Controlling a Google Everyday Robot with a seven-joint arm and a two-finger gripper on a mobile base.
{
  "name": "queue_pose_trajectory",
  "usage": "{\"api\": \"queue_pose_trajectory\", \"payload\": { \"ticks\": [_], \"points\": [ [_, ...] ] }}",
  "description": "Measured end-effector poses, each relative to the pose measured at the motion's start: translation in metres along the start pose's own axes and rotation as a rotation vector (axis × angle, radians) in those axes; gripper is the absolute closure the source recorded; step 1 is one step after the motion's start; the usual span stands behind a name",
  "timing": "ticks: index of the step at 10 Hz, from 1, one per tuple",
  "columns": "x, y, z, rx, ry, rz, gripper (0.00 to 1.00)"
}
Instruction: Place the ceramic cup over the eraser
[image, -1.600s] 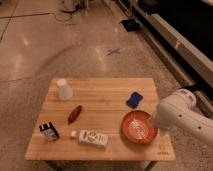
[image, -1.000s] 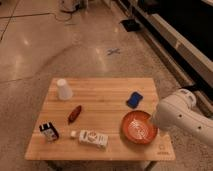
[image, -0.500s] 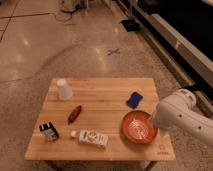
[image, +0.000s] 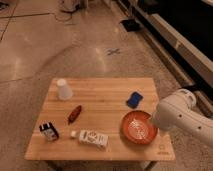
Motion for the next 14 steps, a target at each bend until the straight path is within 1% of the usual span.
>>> {"api": "queue_pose_trajectory", "payload": {
  "ticks": [4,5,7,8,9,10,12,13,14],
  "points": [
    [0.004,0.000,-0.001,0.001,0.007,0.004,0.46],
    [0.014,-0.010,-0.003,0.008,0.026,0.008,0.46],
    [0.039,-0.045,-0.006,0.025,0.060,0.013,0.46],
    [0.048,-0.057,-0.007,0.027,0.068,0.018,0.46],
    [0.057,-0.075,-0.006,0.028,0.076,0.015,0.46],
    [0.062,-0.100,-0.004,0.023,0.083,-0.005,0.46],
    [0.060,-0.138,0.005,-0.003,0.079,-0.048,0.46],
    [0.053,-0.163,0.014,-0.033,0.066,-0.088,0.46],
    [0.046,-0.184,0.022,-0.054,0.052,-0.119,0.46]
  ]
}}
